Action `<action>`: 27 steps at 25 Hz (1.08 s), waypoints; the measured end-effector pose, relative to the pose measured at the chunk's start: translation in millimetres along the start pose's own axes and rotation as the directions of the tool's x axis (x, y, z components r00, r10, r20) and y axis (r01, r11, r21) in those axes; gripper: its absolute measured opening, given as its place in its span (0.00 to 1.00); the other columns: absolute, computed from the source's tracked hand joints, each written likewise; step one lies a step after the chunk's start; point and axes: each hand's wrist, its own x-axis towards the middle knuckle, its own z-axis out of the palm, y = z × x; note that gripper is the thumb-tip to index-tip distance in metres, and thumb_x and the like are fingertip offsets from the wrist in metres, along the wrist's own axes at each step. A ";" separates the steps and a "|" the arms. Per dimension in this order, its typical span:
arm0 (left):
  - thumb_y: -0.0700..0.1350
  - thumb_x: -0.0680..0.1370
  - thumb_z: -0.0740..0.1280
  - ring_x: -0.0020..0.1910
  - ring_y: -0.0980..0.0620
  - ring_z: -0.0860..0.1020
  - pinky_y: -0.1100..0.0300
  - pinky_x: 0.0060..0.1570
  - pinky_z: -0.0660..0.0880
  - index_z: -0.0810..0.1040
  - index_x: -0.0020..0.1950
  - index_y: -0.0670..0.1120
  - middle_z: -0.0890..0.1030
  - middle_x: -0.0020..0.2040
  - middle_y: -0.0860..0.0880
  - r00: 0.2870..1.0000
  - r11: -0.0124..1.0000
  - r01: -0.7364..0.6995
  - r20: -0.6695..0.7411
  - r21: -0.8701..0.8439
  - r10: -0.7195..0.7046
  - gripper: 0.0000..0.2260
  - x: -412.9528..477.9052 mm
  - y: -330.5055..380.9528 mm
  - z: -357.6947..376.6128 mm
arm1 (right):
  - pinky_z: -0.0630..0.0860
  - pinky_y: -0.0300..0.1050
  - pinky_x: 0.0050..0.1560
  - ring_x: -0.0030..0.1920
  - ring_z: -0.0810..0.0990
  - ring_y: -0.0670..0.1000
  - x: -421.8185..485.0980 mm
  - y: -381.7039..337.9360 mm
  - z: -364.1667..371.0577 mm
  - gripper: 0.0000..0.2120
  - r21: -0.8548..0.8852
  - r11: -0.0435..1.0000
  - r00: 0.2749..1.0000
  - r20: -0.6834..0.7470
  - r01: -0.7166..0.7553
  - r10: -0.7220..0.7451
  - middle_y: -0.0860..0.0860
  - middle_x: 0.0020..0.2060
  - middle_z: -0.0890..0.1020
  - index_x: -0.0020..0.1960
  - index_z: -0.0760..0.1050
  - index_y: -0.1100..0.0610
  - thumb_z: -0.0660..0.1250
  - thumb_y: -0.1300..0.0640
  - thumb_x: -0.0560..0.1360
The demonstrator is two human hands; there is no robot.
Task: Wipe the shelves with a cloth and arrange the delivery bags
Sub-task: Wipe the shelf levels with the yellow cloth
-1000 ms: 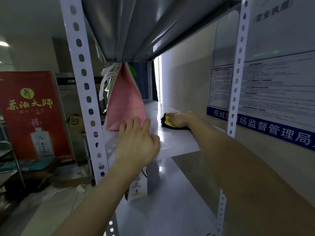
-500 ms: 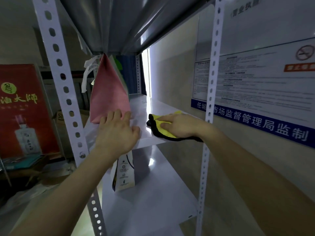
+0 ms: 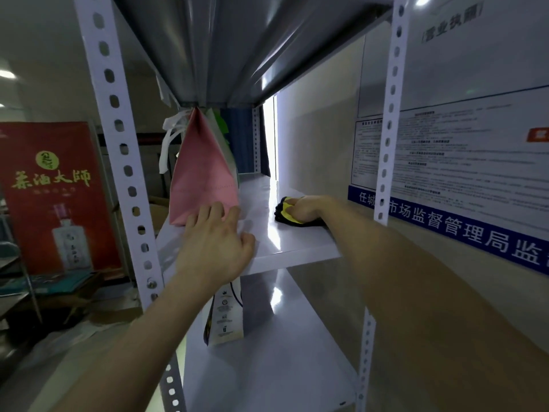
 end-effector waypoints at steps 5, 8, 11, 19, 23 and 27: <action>0.55 0.80 0.57 0.60 0.38 0.76 0.43 0.62 0.71 0.79 0.71 0.42 0.79 0.61 0.40 0.997 0.999 -0.002 -0.081 -0.052 -0.002 0.26 -1.8 0.2 -6.4 | 0.50 0.62 0.81 0.84 0.59 0.59 -47.2 15.2 13.2 0.30 0.000 0.999 0.997 -0.072 0.033 -0.033 0.48 0.85 0.60 0.86 0.50 0.40 0.43 0.35 0.86; 0.48 0.82 0.63 0.60 0.39 0.78 0.44 0.63 0.73 0.80 0.69 0.42 0.80 0.60 0.42 0.943 0.983 -0.161 -0.308 -0.085 0.127 0.19 -6.8 4.0 -15.1 | 0.53 0.58 0.80 0.81 0.63 0.61 -86.2 19.6 32.9 0.29 0.053 0.992 0.979 -0.178 0.111 -0.100 0.53 0.83 0.64 0.85 0.55 0.41 0.45 0.35 0.86; 0.41 0.80 0.67 0.65 0.39 0.77 0.44 0.67 0.72 0.81 0.67 0.42 0.80 0.64 0.41 0.817 0.980 -0.191 -0.561 -0.049 0.131 0.16 -18.1 -10.5 -29.0 | 0.59 0.56 0.77 0.77 0.69 0.60 -103.8 18.0 45.2 0.27 0.086 0.982 0.945 -0.298 0.167 -0.135 0.57 0.79 0.71 0.84 0.60 0.44 0.46 0.38 0.88; 0.54 0.89 0.59 0.76 0.50 0.70 0.43 0.72 0.73 0.54 0.89 0.54 0.69 0.79 0.49 0.792 0.872 0.037 -0.517 -0.489 -0.324 0.29 -32.9 -88.3 -71.9 | 0.67 0.57 0.71 0.64 0.79 0.57 -108.8 -71.1 63.9 0.21 0.061 0.904 0.816 -0.460 0.423 -0.351 0.51 0.68 0.81 0.75 0.73 0.45 0.50 0.42 0.88; 0.58 0.90 0.56 0.78 0.54 0.72 0.51 0.68 0.75 0.50 0.90 0.54 0.66 0.85 0.54 0.832 0.869 0.035 -0.467 -0.493 -0.299 0.30 -39.9 -87.6 -74.3 | 0.71 0.60 0.64 0.60 0.80 0.57 -112.7 -159.4 67.5 0.18 -0.018 0.835 0.710 -0.517 0.550 -0.478 0.48 0.63 0.82 0.66 0.76 0.47 0.51 0.44 0.86; 0.55 0.90 0.57 0.66 0.70 0.69 0.59 0.59 0.73 0.52 0.90 0.52 0.69 0.82 0.53 0.823 0.853 0.072 -0.452 -0.516 -0.343 0.29 -43.3 -79.0 -71.6 | 0.69 0.62 0.70 0.69 0.76 0.54 -116.7 -156.9 77.8 0.20 -0.051 0.799 0.631 -0.584 0.600 -0.511 0.44 0.72 0.77 0.76 0.71 0.42 0.55 0.43 0.85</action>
